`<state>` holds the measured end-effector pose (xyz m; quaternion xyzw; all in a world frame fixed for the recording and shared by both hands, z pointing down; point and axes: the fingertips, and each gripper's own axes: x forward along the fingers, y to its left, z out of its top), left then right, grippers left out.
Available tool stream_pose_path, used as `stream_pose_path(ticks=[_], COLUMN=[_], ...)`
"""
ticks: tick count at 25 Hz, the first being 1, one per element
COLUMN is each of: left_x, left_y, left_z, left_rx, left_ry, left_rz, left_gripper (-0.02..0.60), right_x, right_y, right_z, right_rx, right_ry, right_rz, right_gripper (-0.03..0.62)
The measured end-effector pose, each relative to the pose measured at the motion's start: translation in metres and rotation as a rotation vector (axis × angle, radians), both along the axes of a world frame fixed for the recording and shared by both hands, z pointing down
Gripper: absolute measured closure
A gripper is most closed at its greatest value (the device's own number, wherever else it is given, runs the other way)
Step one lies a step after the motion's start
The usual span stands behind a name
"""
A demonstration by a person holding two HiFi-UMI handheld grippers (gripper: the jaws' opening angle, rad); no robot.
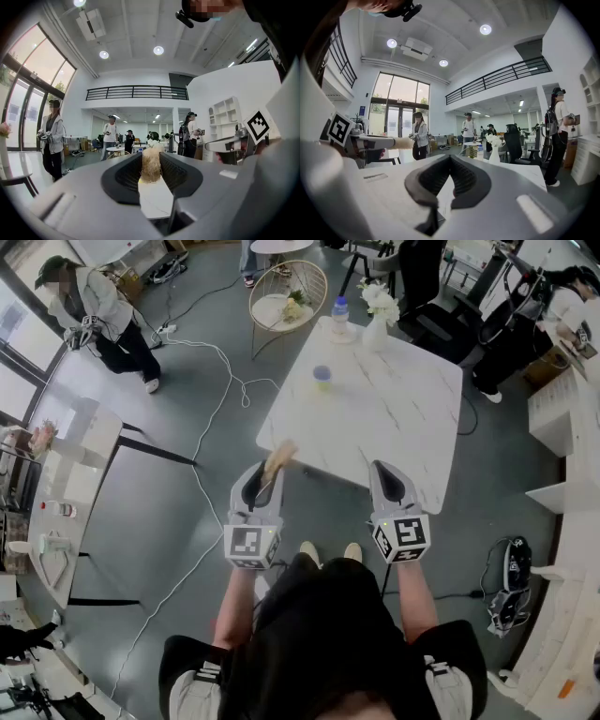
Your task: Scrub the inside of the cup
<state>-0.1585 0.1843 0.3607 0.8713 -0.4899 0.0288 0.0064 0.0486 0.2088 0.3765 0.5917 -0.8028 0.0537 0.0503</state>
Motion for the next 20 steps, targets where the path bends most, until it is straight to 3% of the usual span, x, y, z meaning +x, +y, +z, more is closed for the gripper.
stream_pose_path(ticks=[20], left_x=[-0.024], left_y=[-0.032], left_z=[0.006], left_rx=[-0.009], left_ry=[0.008], left_rz=[0.021], left_gripper=[0.459], right_x=[-0.027], right_y=[-0.029], right_z=[0.008], right_rx=[-0.024], right_ry=[0.014], right_rz=[0.029], right_gripper=[0.591])
